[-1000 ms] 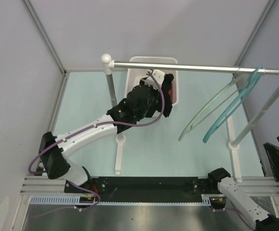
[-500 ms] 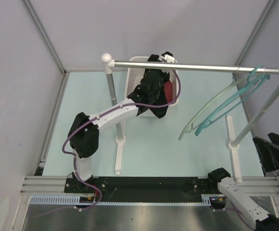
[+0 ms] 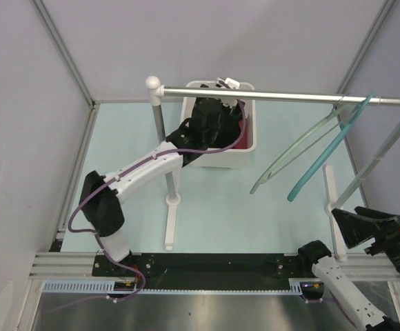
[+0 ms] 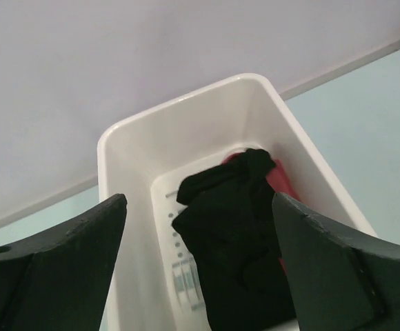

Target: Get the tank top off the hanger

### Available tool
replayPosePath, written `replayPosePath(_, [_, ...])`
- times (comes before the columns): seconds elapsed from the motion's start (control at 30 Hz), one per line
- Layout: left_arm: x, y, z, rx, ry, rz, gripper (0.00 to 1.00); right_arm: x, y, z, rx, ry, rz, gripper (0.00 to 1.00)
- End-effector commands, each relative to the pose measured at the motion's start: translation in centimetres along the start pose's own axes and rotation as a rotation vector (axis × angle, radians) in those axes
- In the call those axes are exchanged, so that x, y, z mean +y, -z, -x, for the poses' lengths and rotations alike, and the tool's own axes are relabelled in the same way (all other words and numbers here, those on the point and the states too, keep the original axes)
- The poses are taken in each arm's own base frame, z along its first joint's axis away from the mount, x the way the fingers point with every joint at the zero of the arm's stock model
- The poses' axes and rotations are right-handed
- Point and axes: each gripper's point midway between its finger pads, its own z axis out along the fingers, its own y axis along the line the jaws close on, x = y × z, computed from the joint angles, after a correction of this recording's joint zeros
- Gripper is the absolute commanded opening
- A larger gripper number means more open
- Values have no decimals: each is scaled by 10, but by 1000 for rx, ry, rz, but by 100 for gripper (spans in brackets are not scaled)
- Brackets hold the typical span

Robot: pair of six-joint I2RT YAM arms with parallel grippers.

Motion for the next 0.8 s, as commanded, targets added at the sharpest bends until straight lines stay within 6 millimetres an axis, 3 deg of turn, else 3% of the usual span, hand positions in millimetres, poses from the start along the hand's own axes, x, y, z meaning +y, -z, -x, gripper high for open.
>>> replayPosePath(0.0, [5,58,30,1,157,-138,93,-23,5,-32,44,-77,-62,100])
replayPosePath(0.03, [9,79,46,-29,222,-172,95,-28,3,-40,58,-91,-74,100])
replayPosePath(0.1, [-6,102,27,13,248,-259,97,-42,-4,-66,102,-142,-116,100])
replayPosePath(0.13, [-16,119,29,11,313,-334,98,-49,-8,-76,121,-159,-139,100])
replayPosePath(0.17, [-17,144,22,16,347,-382,98,-61,-19,-98,177,-197,-191,100])
replayPosePath(0.23, [-30,180,21,24,454,-513,100,-69,-24,-119,205,-226,-203,100])
replayPosePath(0.27, [-31,210,12,21,494,-568,99,-71,-30,-127,213,-236,-201,100])
replayPosePath(0.3, [-34,224,10,10,533,-610,100,-81,-39,-146,252,-262,-235,100])
replayPosePath(0.33, [-46,246,8,22,592,-707,99,-83,-40,-153,243,-282,-223,99])
replayPosePath(0.37, [-62,266,-23,70,601,-774,99,-83,-44,-156,239,-290,-209,100])
replayPosePath(0.4, [-56,292,-7,-18,650,-845,99,-89,-51,-169,260,-297,-221,100])
replayPosePath(0.43, [-60,311,-10,-27,711,-913,99,-89,-53,-174,265,-302,-212,100])
replayPosePath(0.47, [-77,329,-46,35,715,-991,99,-89,-56,-176,258,-304,-201,100])
replayPosePath(0.5, [-64,352,-31,-81,772,-1047,99,-92,-60,-181,272,-290,-210,100])
replayPosePath(0.53, [-64,363,-39,-76,831,-1075,99,-97,-66,-193,302,-286,-224,100])
replayPosePath(0.57, [-73,369,-73,-28,838,-1093,100,-99,-71,-196,300,-289,-228,100])
replayPosePath(0.63, [-56,392,-72,-135,884,-1140,99,-97,-79,-212,353,-282,-195,100])
replayPosePath(0.67, [-59,396,-86,-130,892,-1156,100,-92,-86,-211,340,-281,-159,100])
replayPosePath(0.77, [-49,423,-83,-217,900,-1259,99,-86,-102,-225,374,-279,-90,100])
